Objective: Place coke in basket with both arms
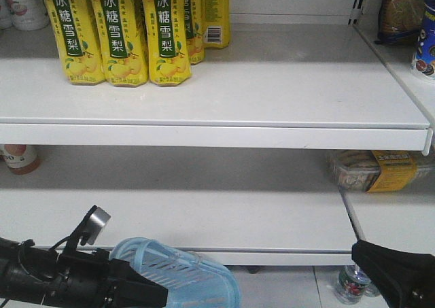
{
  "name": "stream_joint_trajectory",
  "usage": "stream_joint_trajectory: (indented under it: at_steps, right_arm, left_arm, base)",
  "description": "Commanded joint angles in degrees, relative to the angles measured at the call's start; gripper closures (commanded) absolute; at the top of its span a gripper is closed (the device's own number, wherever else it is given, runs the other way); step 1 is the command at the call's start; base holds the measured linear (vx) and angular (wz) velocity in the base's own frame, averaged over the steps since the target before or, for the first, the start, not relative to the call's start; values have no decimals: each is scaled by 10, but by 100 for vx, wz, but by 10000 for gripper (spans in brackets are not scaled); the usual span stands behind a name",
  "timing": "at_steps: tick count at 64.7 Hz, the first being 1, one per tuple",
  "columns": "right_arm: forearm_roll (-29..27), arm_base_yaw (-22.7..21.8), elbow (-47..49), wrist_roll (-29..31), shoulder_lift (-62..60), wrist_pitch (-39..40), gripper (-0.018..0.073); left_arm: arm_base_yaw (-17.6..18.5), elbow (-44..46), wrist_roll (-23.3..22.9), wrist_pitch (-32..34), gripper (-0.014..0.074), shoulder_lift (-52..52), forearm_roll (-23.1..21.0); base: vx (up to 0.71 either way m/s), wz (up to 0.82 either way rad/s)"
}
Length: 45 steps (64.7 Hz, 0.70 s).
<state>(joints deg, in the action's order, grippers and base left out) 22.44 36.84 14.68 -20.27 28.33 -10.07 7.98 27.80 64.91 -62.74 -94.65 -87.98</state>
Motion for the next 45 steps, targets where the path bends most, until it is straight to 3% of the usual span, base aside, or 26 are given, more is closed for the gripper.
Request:
stream_joint_trajectory:
  at_steps: [1, 28, 45]
  right_arm:
    - [6, -2, 17, 1, 2, 41, 568]
    - [6, -2, 17, 2, 2, 41, 568]
    - [6, -2, 17, 2, 2, 41, 568]
  left_arm:
    - [1, 10, 1, -79, 603, 22, -46]
    - [2, 10, 1, -78, 603, 24, -46]
    - [2, -49, 13, -72, 603, 130, -43]
  base:
    - [0, 0]
    - [0, 0]
    - [0, 0]
